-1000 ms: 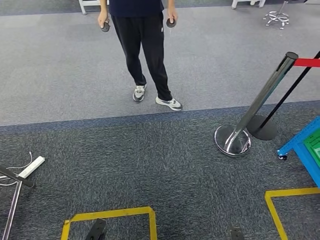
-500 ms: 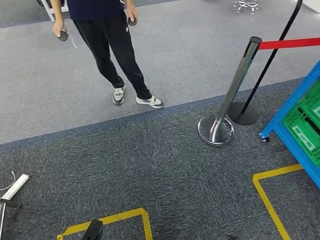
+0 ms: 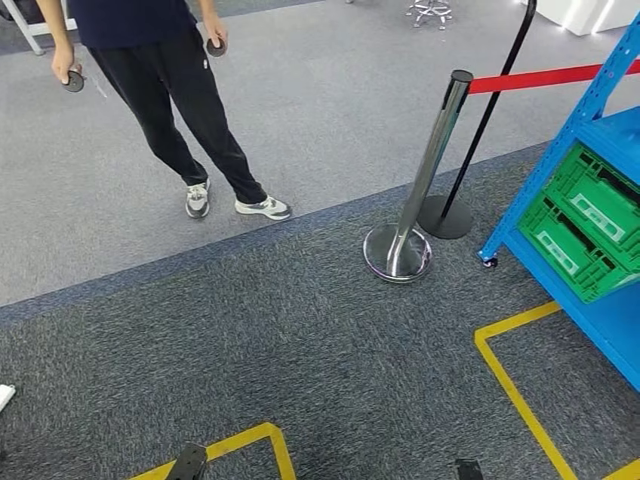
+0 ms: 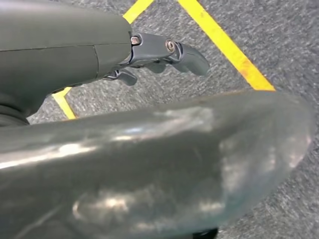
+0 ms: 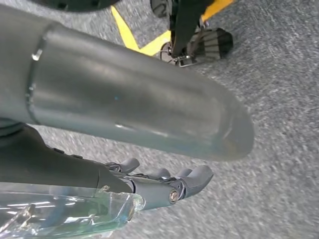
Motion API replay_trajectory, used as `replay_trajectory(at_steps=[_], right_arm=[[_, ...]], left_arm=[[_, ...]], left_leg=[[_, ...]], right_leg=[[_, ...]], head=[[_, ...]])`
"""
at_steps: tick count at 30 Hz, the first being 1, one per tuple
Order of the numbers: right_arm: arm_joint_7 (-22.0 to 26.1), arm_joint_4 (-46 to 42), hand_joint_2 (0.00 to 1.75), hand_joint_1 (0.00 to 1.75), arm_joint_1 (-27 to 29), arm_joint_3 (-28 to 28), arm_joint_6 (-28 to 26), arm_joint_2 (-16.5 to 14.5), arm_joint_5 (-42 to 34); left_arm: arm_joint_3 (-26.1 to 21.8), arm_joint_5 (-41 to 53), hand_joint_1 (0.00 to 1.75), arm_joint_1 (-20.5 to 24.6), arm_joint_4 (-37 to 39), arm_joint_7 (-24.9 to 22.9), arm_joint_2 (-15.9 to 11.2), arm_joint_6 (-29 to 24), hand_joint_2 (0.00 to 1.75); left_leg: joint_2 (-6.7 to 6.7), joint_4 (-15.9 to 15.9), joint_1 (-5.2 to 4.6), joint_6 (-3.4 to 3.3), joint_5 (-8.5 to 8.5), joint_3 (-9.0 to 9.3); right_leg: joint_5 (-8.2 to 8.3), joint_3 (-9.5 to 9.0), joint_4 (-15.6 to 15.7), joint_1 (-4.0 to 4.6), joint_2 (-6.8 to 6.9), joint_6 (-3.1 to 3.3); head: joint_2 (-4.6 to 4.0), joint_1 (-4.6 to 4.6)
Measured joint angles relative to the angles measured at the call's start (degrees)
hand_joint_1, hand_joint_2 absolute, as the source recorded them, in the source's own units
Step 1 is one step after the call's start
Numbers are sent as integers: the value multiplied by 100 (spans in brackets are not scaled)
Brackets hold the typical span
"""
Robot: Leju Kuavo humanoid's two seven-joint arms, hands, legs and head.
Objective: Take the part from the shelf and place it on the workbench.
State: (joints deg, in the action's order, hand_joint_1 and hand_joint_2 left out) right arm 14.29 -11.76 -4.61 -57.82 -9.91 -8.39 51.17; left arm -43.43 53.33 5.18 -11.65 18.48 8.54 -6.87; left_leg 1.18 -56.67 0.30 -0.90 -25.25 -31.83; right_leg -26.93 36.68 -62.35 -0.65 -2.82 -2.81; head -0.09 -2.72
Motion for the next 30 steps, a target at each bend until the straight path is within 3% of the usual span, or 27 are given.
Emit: replay_trajectory(at_steps=[2,3,4,5,8,10,12,14,16,18,19,20,22,24,26,28,30], right_arm=[[-107,1,0,0,-16,-9,15,-3,-38],[-174,1,0,0,-13,-20,22,-4,-59],[-237,2,0,0,-2,-33,27,-6,-73],[-283,2,0,0,14,-49,26,-7,-86],[-282,1,0,0,29,-98,33,-8,-113],[-203,1,0,0,8,-123,49,-11,-125],[-120,1,0,0,-6,-139,62,-12,-135],[-74,1,0,0,-15,-146,66,-10,-141],[-59,0,0,0,-34,-149,67,-9,-142],[-54,0,0,0,-42,-150,69,-9,-141],[-54,0,0,0,-38,-150,70,-9,-142],[-54,0,0,0,-34,-152,70,-9,-142],[-60,0,0,0,-34,-155,69,-9,-141],[-105,0,0,0,-41,-157,67,-9,-138],[-176,0,0,0,-26,-158,62,-9,-126],[-232,1,0,0,14,-158,50,-10,-109],[-267,1,0,0,35,-158,37,-10,-98]], left_arm=[[0,-12,0,-29,0,-1,-8,-7,0],[0,-17,0,-42,0,2,-12,-7,0],[0,-22,0,-48,0,5,-14,-7,0],[0,-25,0,-47,0,10,-14,-3,0],[0,-20,0,-22,0,20,-11,16,0],[0,-9,0,-1,0,26,-12,24,0],[0,-2,0,24,0,33,-10,28,0],[0,-2,0,50,0,37,-7,31,0],[0,-2,0,64,0,40,-4,31,0],[0,-2,0,60,0,41,-3,32,0],[0,-2,0,57,0,40,-3,32,0],[0,-2,0,57,0,41,-2,33,0],[0,-2,0,63,0,48,-2,34,0],[0,-2,0,75,0,61,-3,27,0],[0,-3,0,79,0,74,-7,11,0],[-1,-7,0,75,0,81,-12,1,0],[-1,-7,0,66,0,83,-14,-2,0]], left_leg=[[-119,-2,-15,-40,-9,0],[-178,-3,-21,-45,-13,1],[-228,-5,-24,-45,-16,3],[-271,-6,-25,-41,-22,9],[-375,-21,-43,15,-63,52],[-429,-35,-76,71,-83,72],[-488,-28,-75,120,-84,81],[-437,-140,-51,182,-189,40],[-281,-691,-33,232,-515,-204],[-196,-1491,-26,246,-845,-597],[-184,-1717,-26,244,-876,-725],[-179,-1721,-25,237,-788,-747],[-122,-1108,-17,214,-374,-476],[53,-357,1,194,-83,-131],[153,-73,2,171,-42,-18],[94,-36,-2,110,-15,-18],[13,1,7,28,15,-13]], right_leg=[[-414,351,-773,5,193,-28],[-549,500,-1105,4,219,-41],[-579,562,-1263,3,232,-50],[-493,503,-1177,2,245,-54],[6,-133,-43,1,456,-35],[122,-345,338,8,557,16],[140,-329,345,21,470,89],[165,-318,359,14,386,165],[183,-312,369,-1,298,226],[187,-302,369,2,195,251],[188,-300,369,4,138,255],[191,-301,368,4,82,253],[200,-307,368,-2,-31,236],[208,-288,352,12,-133,190],[230,-256,361,15,-206,117],[246,-213,384,-5,-221,45],[78,-70,128,0,-34,-1]], head=[[0,-8],[0,-6],[0,-6],[0,-7],[0,-7],[0,10],[0,24],[0,30],[0,43],[0,46],[0,48],[0,46],[0,49],[0,52],[0,56],[0,57],[0,40]])
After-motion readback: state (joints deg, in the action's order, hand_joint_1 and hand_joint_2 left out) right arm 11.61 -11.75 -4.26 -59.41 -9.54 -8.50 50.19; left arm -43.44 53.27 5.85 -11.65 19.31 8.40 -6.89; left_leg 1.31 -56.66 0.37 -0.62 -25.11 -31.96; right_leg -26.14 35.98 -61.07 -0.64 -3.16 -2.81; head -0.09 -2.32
